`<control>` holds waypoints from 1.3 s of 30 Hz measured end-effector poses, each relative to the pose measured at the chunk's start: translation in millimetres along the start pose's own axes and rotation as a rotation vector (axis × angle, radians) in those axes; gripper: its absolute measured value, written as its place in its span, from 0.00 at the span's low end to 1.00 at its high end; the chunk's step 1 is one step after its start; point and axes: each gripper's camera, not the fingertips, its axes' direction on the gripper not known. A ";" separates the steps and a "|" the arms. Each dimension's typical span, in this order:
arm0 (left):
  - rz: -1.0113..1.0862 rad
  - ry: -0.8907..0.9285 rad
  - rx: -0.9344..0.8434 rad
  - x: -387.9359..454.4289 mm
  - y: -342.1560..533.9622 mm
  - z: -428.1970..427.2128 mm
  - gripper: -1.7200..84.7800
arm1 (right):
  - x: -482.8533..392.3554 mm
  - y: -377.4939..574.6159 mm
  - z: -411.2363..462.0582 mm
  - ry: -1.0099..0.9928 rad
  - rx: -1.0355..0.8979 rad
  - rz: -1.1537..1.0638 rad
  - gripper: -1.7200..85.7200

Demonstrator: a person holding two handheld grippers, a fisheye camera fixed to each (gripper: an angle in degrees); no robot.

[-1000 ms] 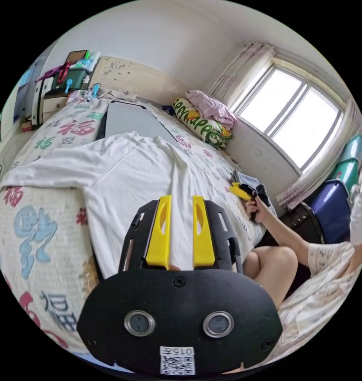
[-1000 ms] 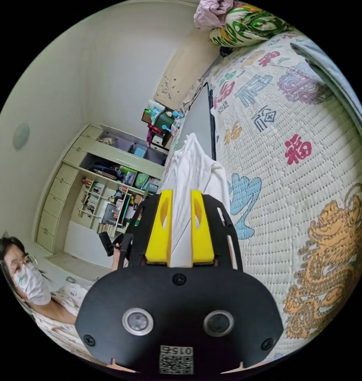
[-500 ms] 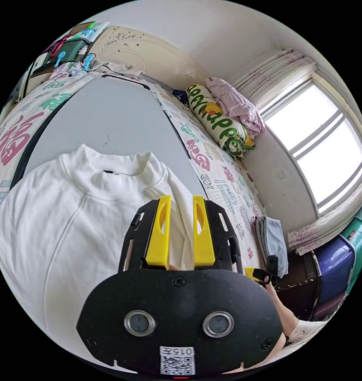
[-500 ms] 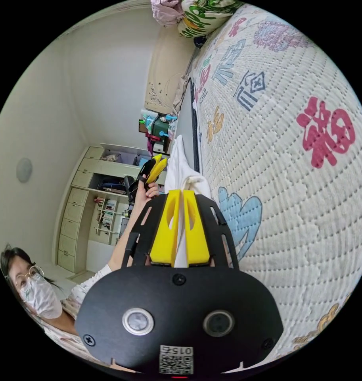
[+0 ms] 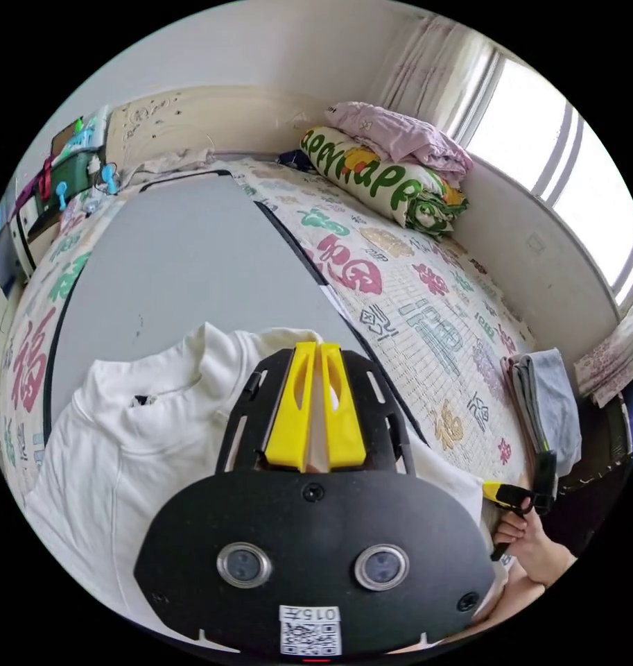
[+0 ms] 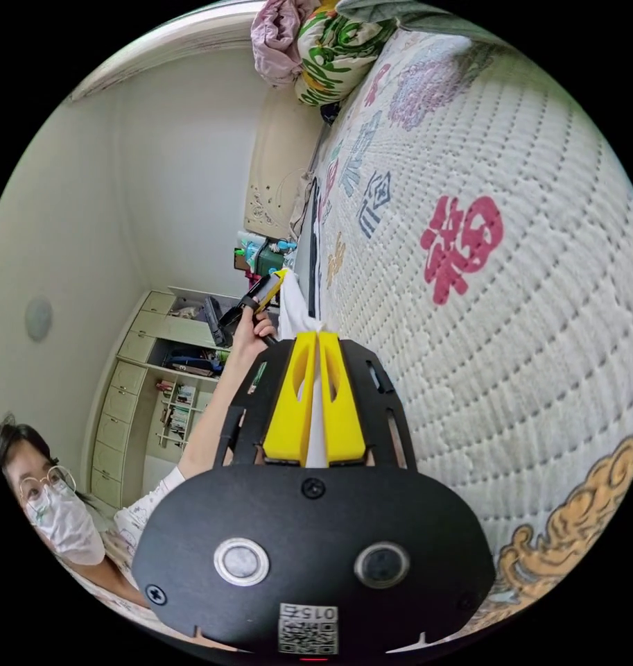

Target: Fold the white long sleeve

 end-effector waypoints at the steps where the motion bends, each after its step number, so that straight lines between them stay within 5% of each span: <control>1: 0.000 -0.023 -0.011 3.8 -0.5 1.8 0.05 | 7.3 0.2 -0.6 0.002 0.001 -0.002 0.02; 5: -0.030 -0.056 -0.024 -8.9 5.4 -21.1 0.08 | 68.6 7.7 -7.0 -0.008 0.003 0.001 0.02; 13: -0.044 0.162 0.073 -80.4 107.6 -204.5 0.10 | 212.9 70.2 -65.9 0.044 0.154 0.034 0.01; 16: -0.034 0.195 0.062 -101.6 191.6 -285.0 0.10 | 250.9 108.8 -90.4 0.123 0.168 -0.045 0.01; 20: -0.054 0.157 -0.058 -121.2 307.8 -374.4 0.09 | 240.8 187.1 -93.3 0.276 0.123 -0.427 0.01; 25: -0.171 0.197 -0.073 -134.8 399.9 -456.9 0.09 | 205.9 345.6 -39.1 0.287 -0.162 -1.032 0.01; 27: -0.193 0.260 -0.076 -134.0 421.1 -481.5 0.09 | 208.6 434.3 -7.7 0.209 -0.421 -1.260 0.01; 30: -0.170 0.271 -0.117 -128.1 432.7 -500.0 0.10 | 248.8 543.1 50.3 0.227 -0.983 -1.335 0.01; 39: -0.135 0.281 -0.159 -144.8 437.0 -552.8 0.10 | 513.5 747.3 75.0 0.374 -1.391 -1.359 0.01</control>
